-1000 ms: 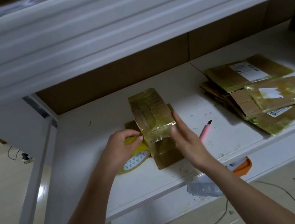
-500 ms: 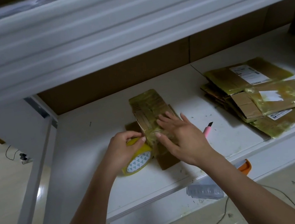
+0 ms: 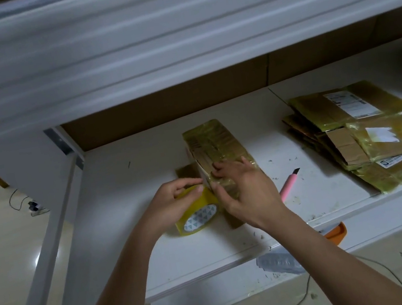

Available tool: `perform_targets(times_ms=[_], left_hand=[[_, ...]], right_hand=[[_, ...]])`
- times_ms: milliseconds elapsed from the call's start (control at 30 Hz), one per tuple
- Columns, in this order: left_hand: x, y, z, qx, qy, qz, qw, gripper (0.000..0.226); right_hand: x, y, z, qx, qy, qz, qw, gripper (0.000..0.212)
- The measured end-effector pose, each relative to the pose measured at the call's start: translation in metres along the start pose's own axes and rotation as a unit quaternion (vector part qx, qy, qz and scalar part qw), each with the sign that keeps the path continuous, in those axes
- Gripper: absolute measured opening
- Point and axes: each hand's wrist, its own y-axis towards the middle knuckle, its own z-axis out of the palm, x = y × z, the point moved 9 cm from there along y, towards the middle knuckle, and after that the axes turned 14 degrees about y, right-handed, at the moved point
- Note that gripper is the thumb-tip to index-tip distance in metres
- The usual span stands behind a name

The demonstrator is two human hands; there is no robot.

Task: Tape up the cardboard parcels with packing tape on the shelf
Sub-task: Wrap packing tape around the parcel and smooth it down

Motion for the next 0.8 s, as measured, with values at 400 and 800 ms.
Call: perform_targets(times_ms=[400, 800], left_hand=[[0.026, -0.008, -0.003, -0.022, 0.04, -0.002, 0.999, 0.015], [0.029, -0.006, 0.0, -0.063, 0.001, -0.016, 0.998, 0.012]], right_hand=[[-0.002, 0.002, 0.004, -0.073, 0.022, -0.008, 0.997, 0.035], [-0.006, 0.005, 0.018, -0.1, -0.037, -0.007, 0.994, 0.021]])
